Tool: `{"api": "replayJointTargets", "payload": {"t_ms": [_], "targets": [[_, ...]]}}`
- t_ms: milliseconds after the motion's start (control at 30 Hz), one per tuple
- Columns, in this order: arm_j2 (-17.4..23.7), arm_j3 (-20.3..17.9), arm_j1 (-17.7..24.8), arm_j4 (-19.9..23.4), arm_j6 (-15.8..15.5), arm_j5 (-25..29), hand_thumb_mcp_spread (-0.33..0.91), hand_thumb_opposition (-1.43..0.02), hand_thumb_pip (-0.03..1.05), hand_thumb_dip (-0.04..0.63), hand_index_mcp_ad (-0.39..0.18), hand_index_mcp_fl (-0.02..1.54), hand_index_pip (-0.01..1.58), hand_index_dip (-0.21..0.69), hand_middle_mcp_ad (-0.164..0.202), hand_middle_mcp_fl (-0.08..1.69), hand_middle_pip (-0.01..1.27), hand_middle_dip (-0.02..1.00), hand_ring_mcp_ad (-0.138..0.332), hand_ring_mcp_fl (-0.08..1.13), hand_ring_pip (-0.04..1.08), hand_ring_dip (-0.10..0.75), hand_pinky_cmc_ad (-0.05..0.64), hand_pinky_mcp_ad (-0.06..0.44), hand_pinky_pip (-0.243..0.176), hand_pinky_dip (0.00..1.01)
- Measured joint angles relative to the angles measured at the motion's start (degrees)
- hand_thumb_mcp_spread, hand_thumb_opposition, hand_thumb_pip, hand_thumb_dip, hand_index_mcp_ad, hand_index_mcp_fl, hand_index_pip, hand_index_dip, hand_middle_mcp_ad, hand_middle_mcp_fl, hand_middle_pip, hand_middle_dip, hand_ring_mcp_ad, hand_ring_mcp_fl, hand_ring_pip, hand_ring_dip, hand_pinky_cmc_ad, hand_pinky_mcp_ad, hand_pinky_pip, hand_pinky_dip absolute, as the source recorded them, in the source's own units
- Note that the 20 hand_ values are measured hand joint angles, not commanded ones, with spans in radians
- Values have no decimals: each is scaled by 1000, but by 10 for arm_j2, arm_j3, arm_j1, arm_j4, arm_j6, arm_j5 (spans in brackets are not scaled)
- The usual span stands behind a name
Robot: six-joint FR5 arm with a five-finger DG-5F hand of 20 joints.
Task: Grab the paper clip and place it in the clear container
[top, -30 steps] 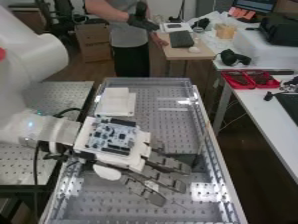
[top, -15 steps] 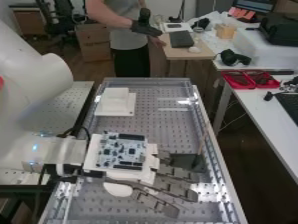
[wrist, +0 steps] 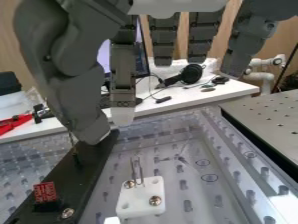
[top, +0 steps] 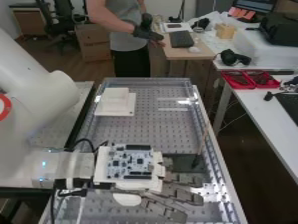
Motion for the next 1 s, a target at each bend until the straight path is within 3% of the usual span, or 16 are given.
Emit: {"api": "replayJointTargets", "payload": {"t_ms": [1000], "targets": [[-31, 21, -7, -2, -16, -11, 419, -859, 670, 281, -138, 257, 1471, 106, 84, 5, 138, 188, 148, 0, 87, 103, 353, 293, -93, 274]]}}
